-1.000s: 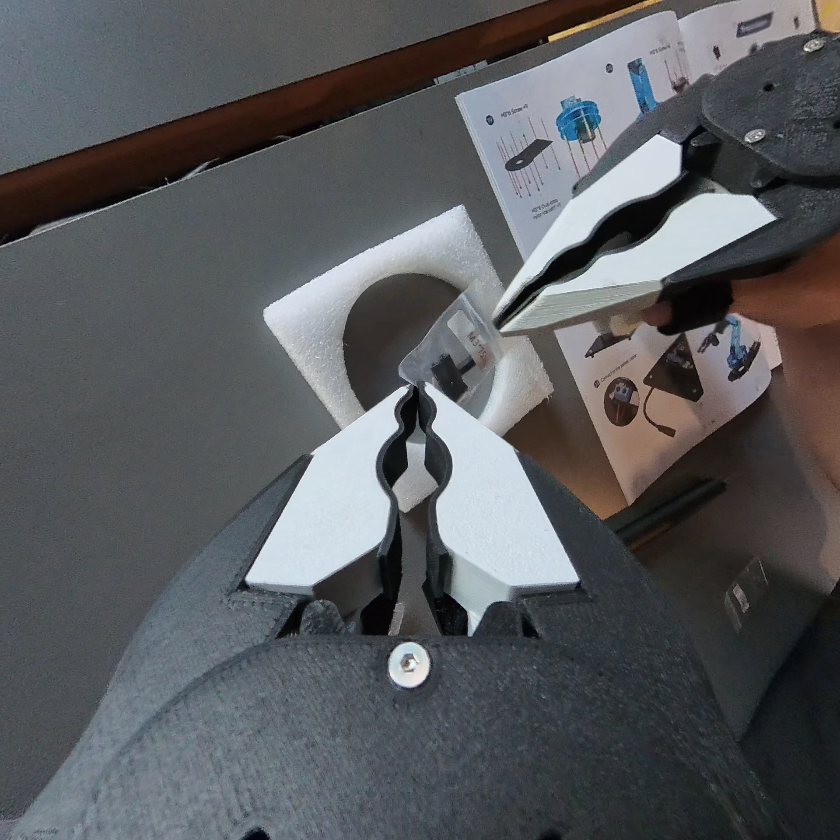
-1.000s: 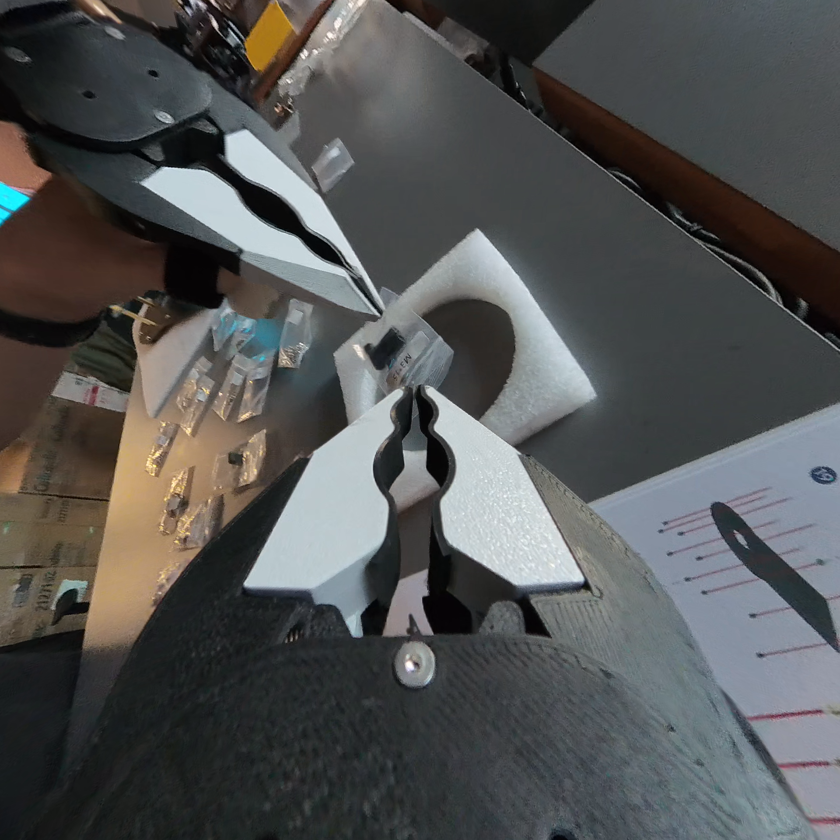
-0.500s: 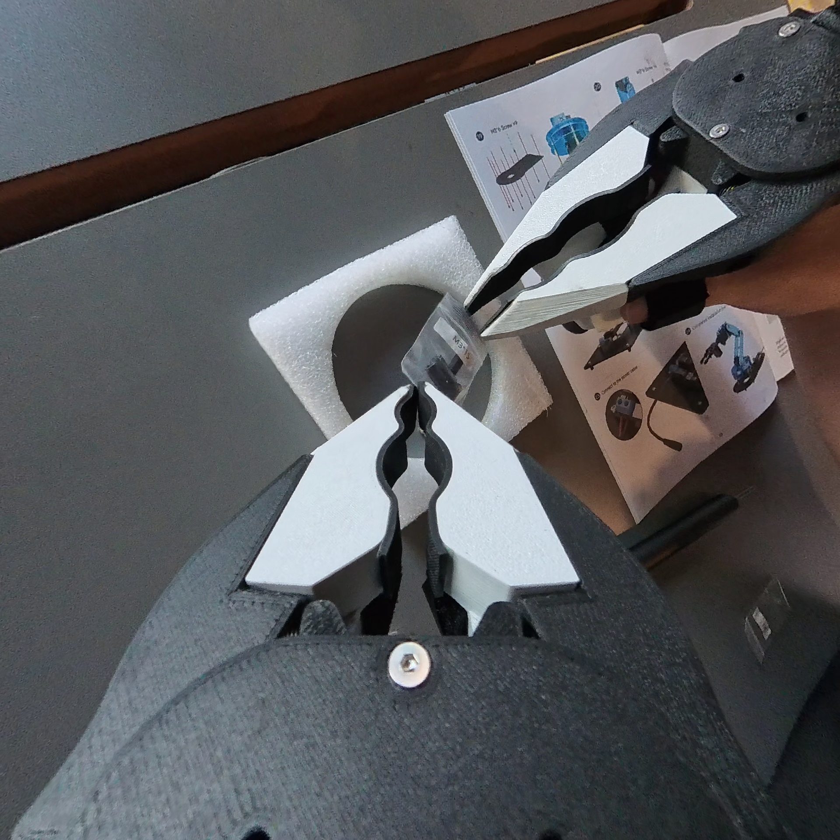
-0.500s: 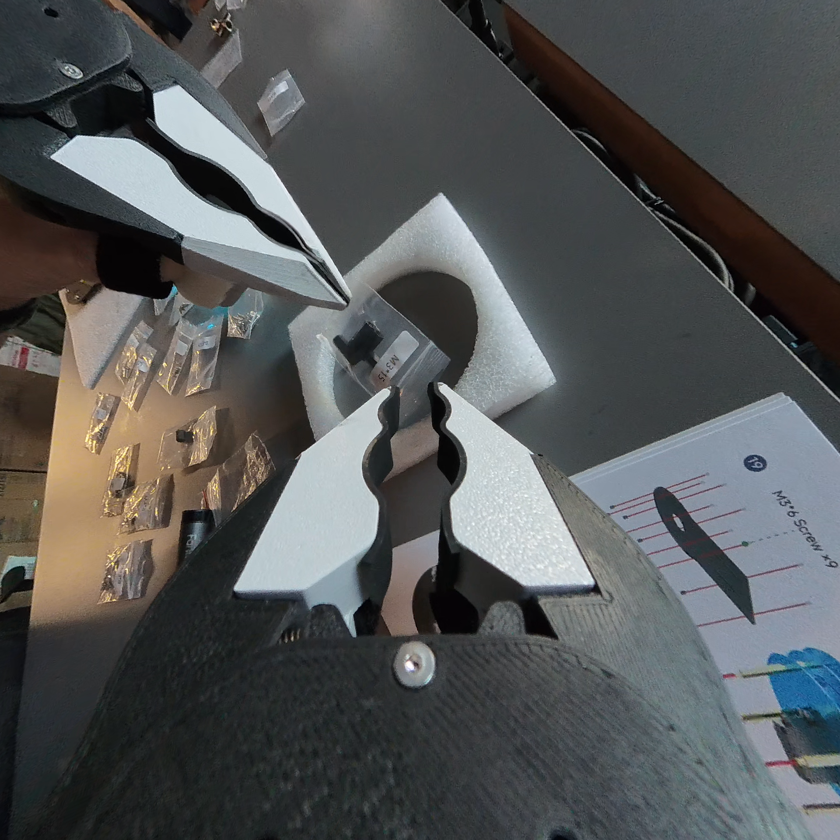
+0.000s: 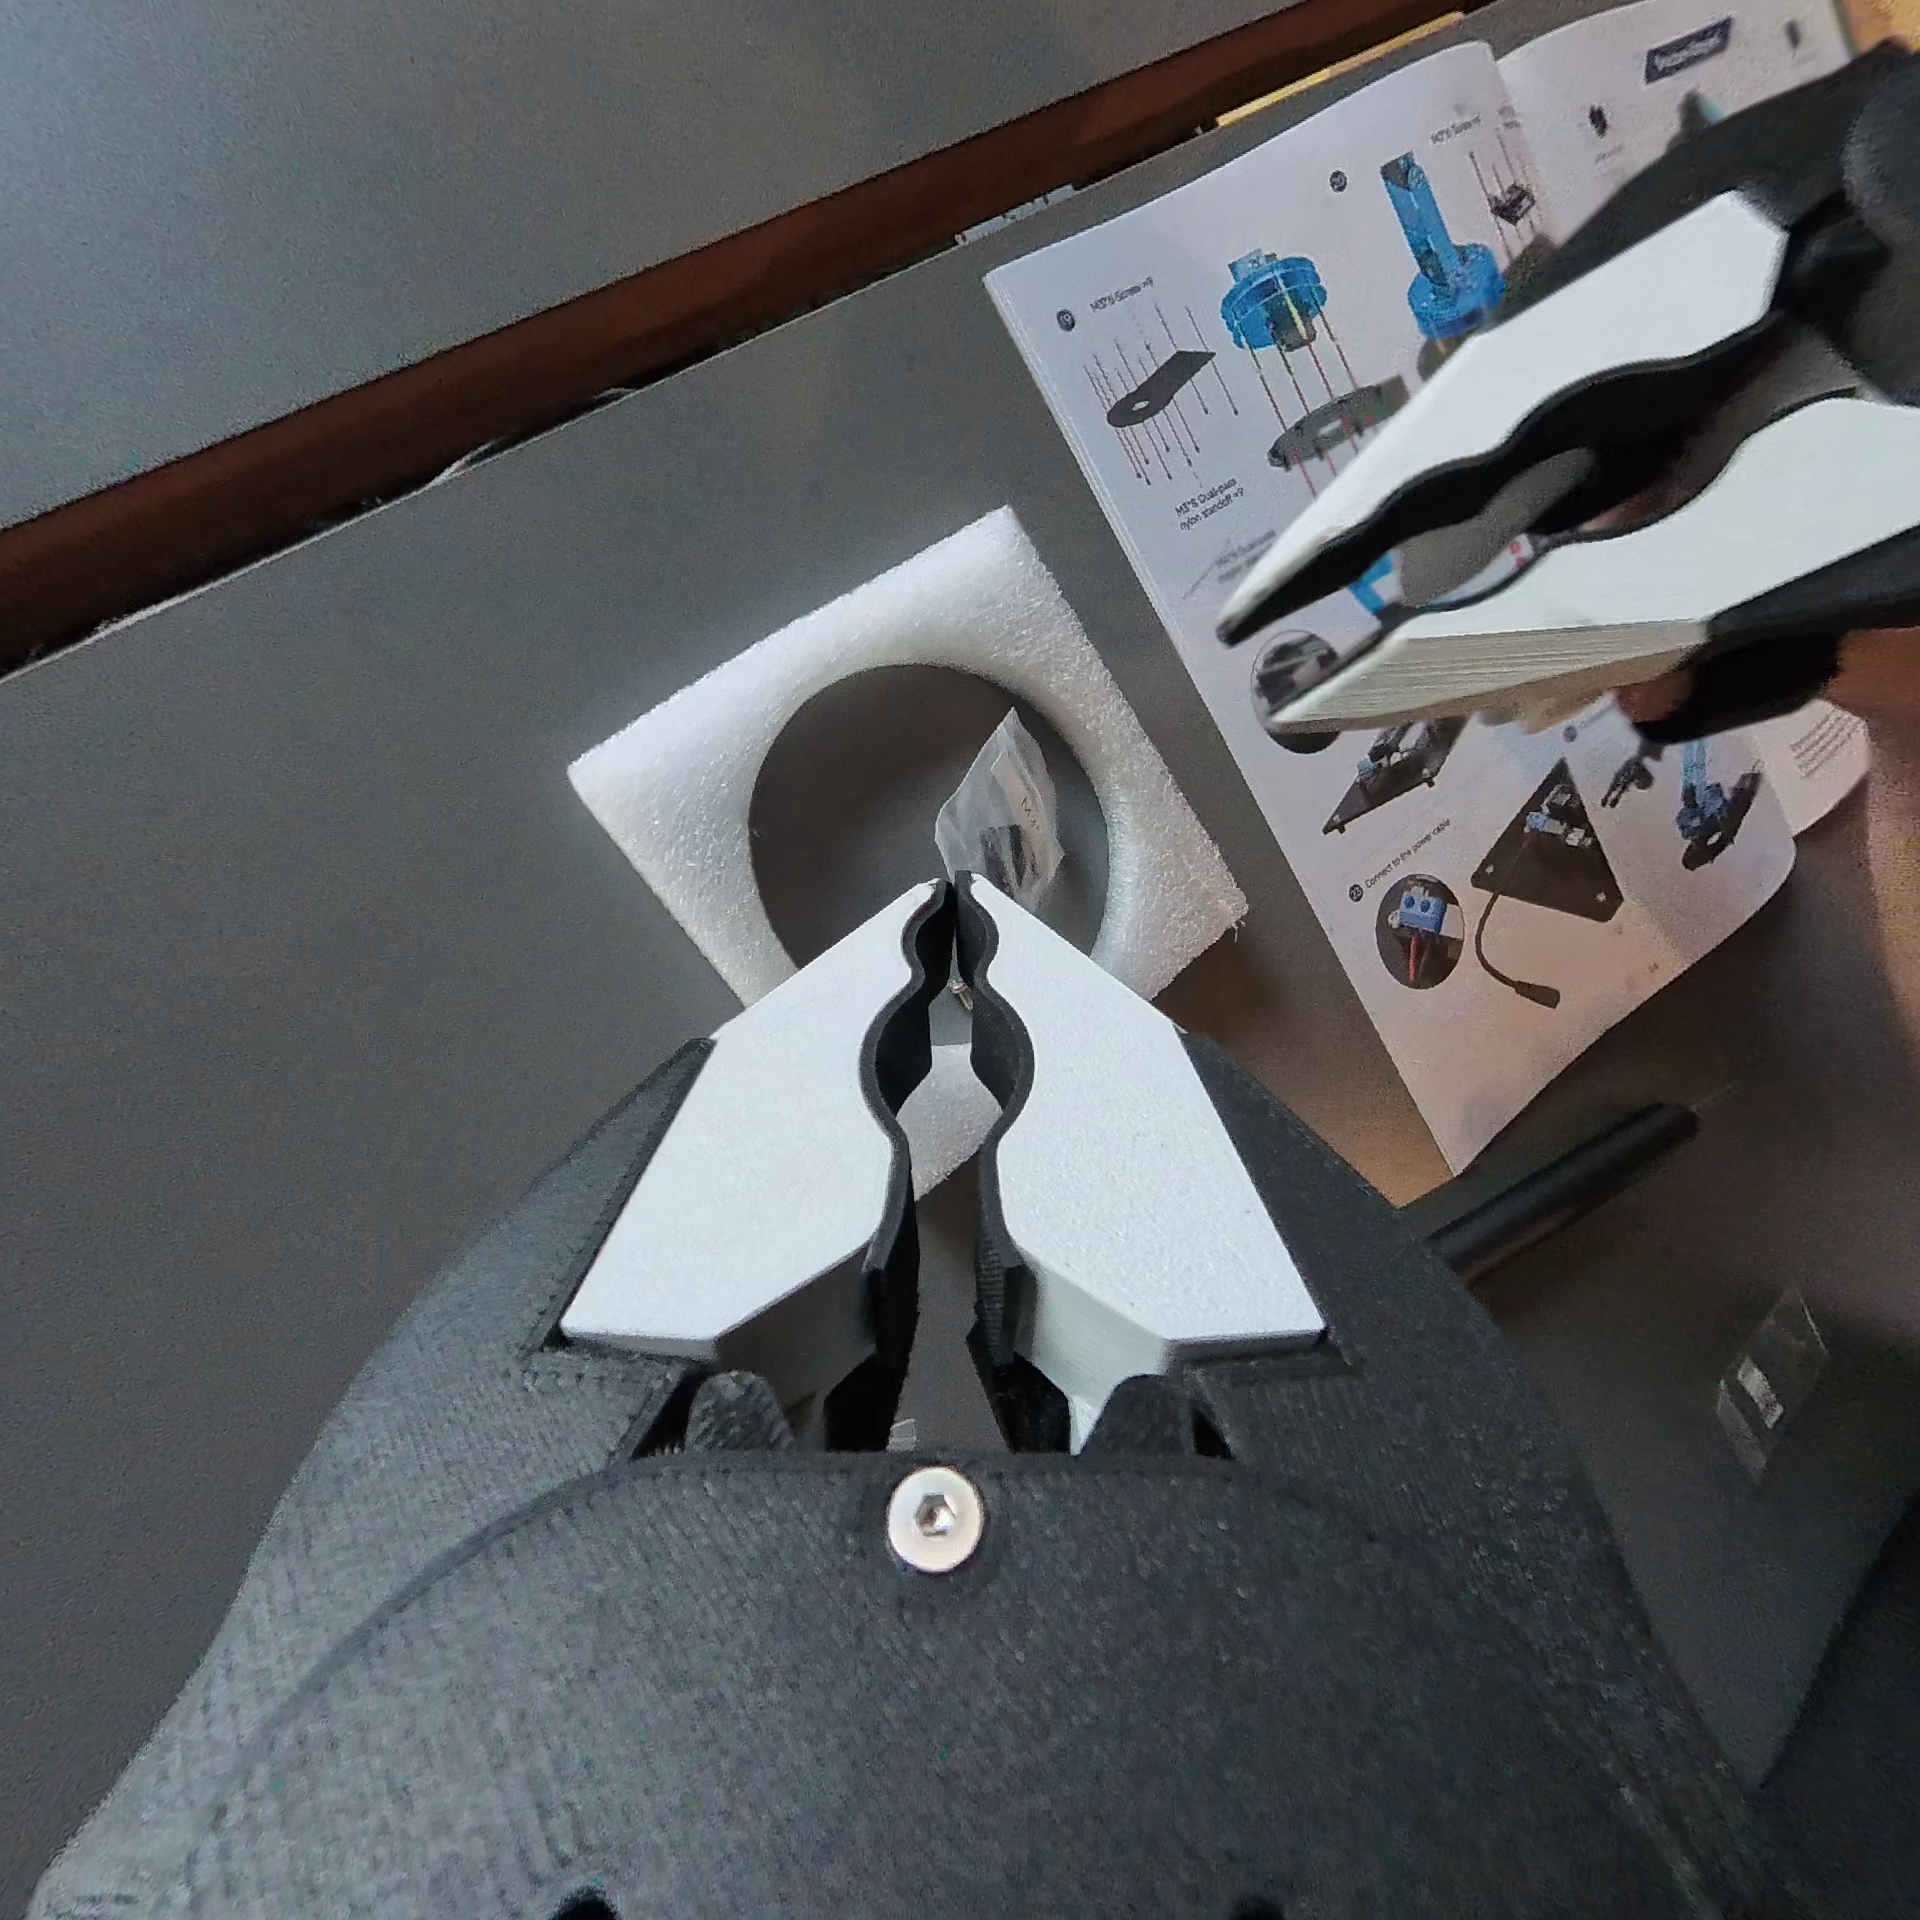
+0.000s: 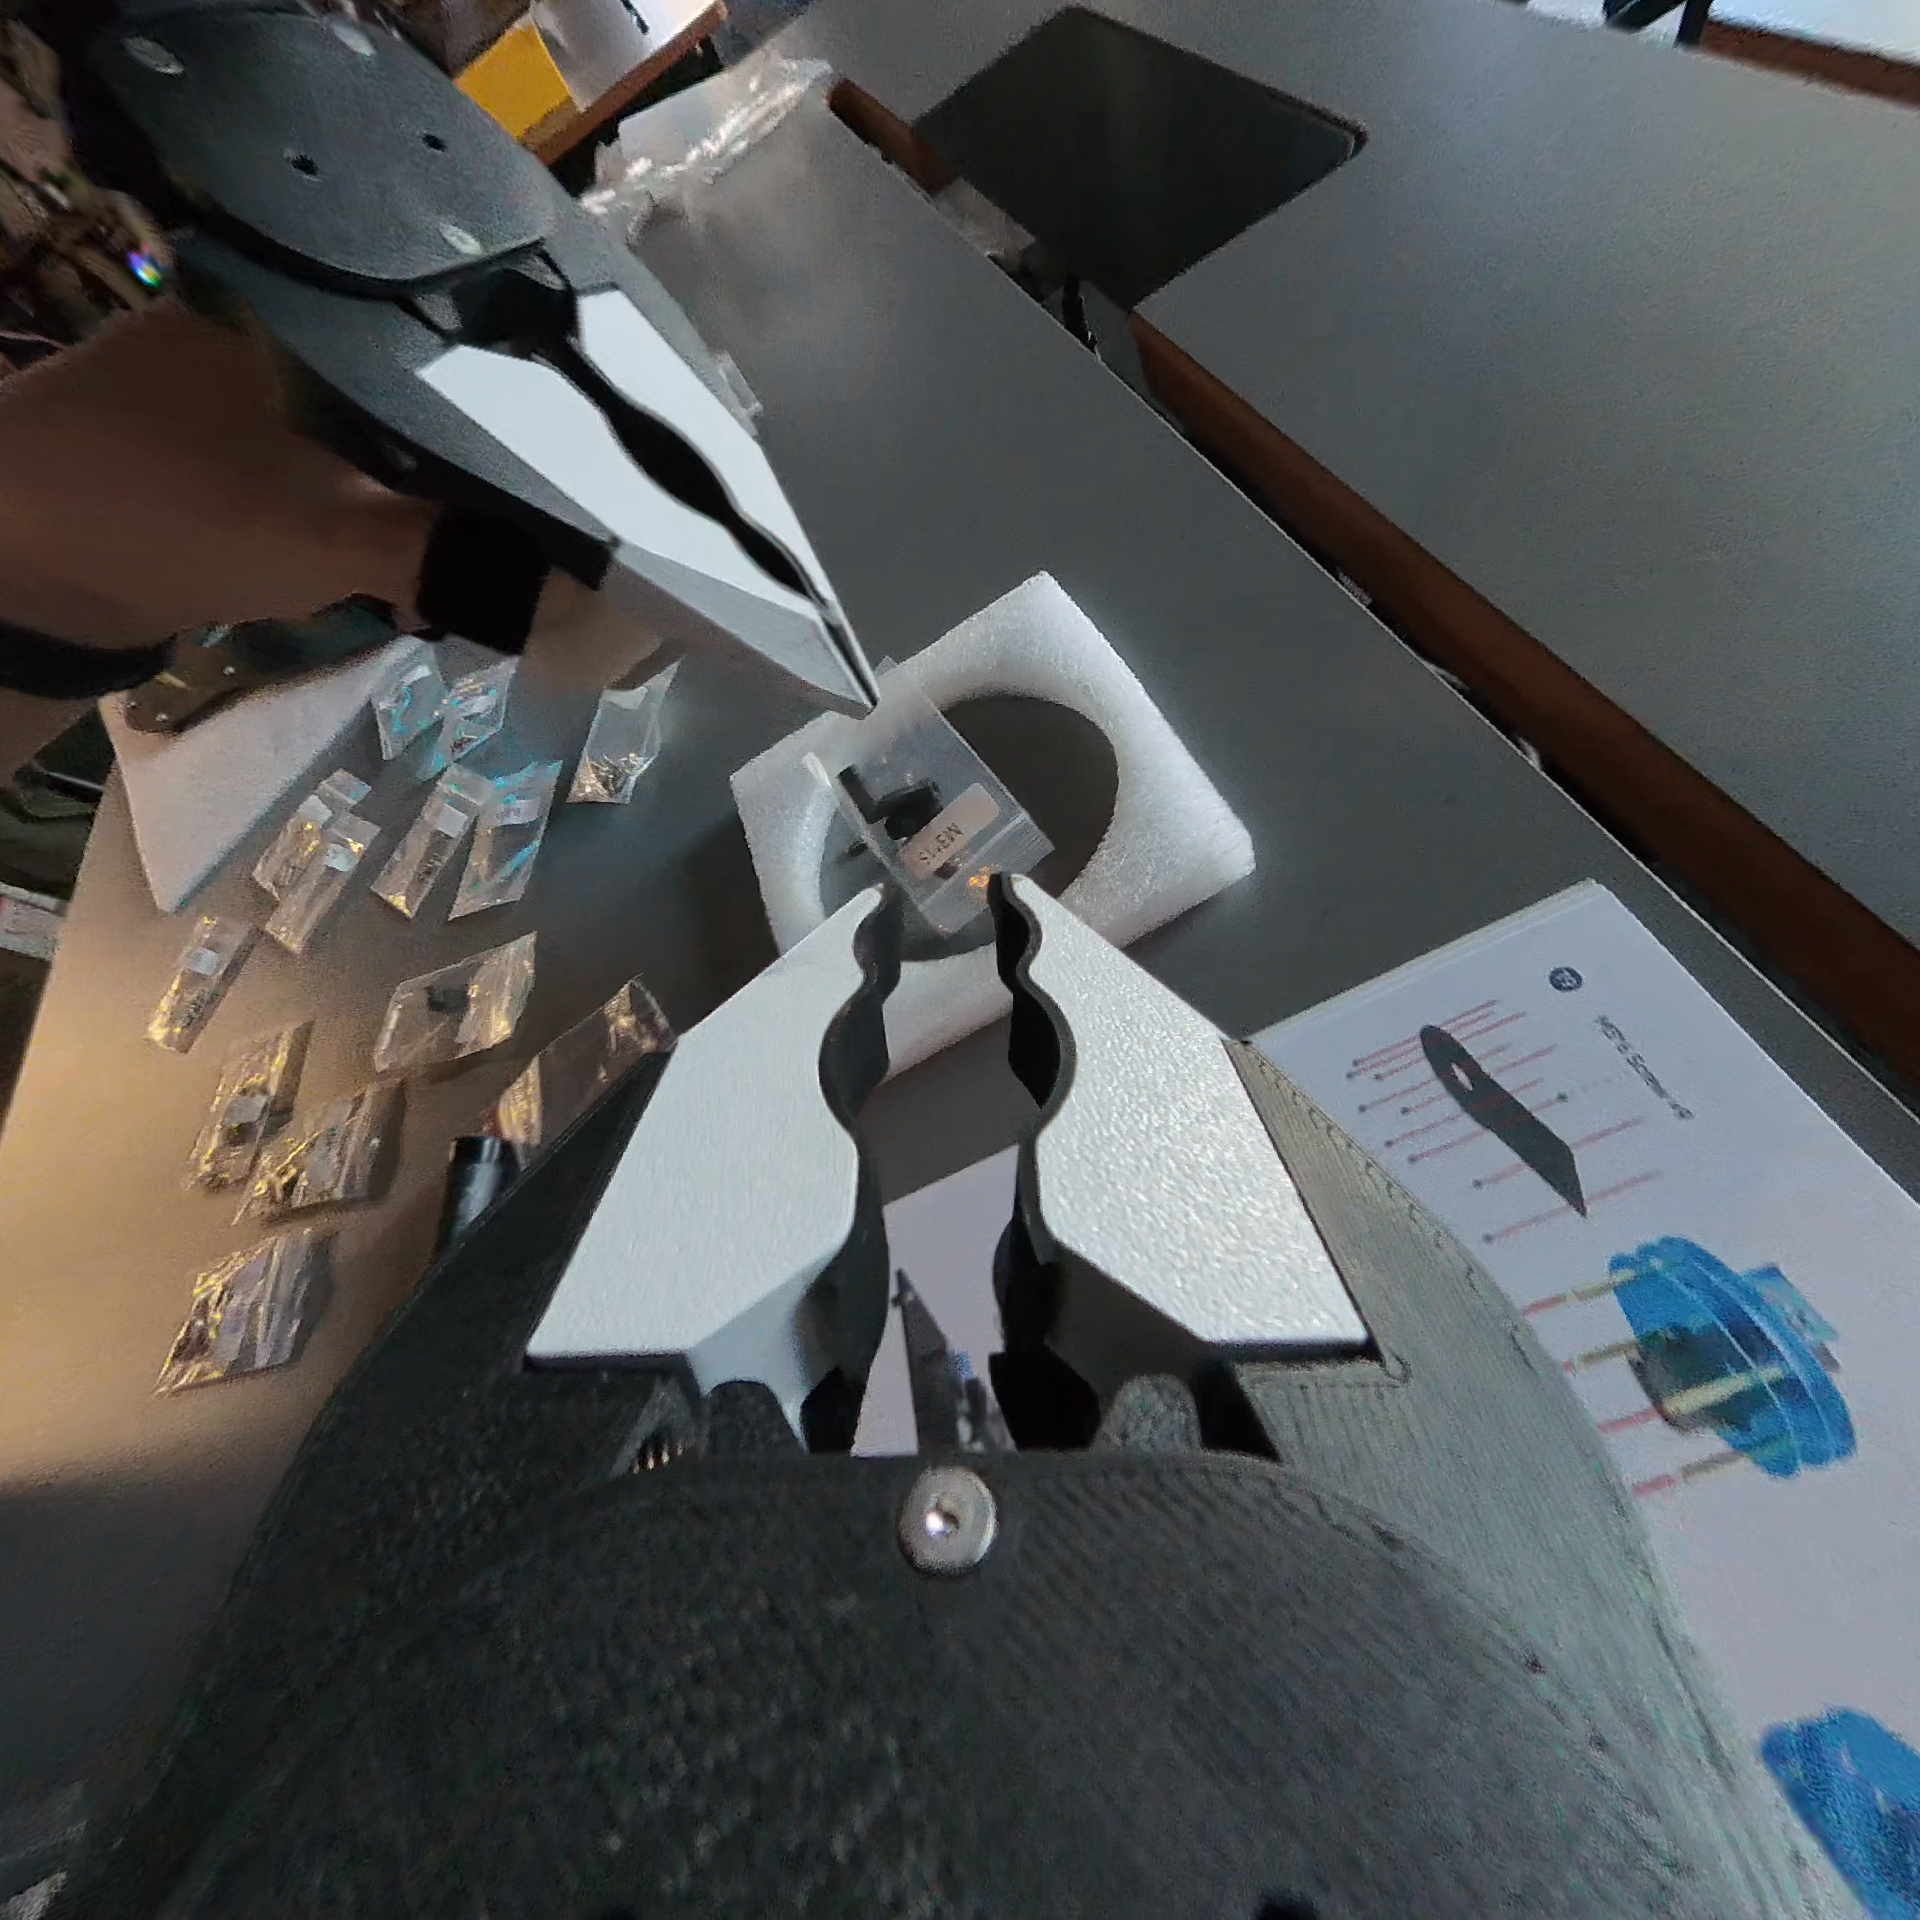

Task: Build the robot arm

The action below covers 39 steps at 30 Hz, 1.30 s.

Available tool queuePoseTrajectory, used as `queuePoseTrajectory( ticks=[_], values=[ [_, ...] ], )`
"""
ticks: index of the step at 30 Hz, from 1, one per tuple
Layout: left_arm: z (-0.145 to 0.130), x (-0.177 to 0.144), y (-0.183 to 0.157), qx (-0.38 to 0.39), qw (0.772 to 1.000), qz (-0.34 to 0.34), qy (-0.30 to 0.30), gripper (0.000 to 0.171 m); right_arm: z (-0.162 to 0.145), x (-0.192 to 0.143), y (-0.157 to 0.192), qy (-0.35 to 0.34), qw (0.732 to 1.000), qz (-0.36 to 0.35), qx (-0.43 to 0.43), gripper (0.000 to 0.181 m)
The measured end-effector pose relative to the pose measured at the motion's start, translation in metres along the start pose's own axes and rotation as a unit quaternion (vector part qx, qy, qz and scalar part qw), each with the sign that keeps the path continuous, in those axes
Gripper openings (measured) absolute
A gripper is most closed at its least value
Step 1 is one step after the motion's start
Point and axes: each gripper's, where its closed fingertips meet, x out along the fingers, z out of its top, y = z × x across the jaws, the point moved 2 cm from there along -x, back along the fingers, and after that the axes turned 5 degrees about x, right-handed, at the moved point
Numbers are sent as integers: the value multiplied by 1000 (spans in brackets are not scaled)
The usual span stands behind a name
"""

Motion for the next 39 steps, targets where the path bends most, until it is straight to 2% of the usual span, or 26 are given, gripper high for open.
queuePoseTrajectory(
  ticks=[5, 10, 17, 24, 28, 34, 39],
  values=[
    [3, 2, -3, 15, 1000, 7, 12, 0, 2, -42, 15, -44, 999, -8, -1, 18],
    [4, 5, -5, 21, 1000, 11, 20, 0, -10, -75, 24, -71, 997, 4, 21, 18],
    [4, 5, -6, 27, 999, 19, 32, 0, -16, -124, 26, -50, 998, -27, -21, 18],
    [16, -6, -15, 37, 997, 25, 57, 0, -21, -202, 16, -56, 991, -115, -25, 18],
    [22, -3, -20, 87, 985, 75, 129, 0, -27, -235, 14, -45, 983, -175, -43, 18],
    [31, 0, -20, 135, 965, 116, 192, 0, -32, -260, 16, -49, 978, -197, -50, 18],
    [31, 8, -20, 133, 961, 114, 213, 0, -29, -249, 8, -72, 982, -166, -61, 28]
  ],
)
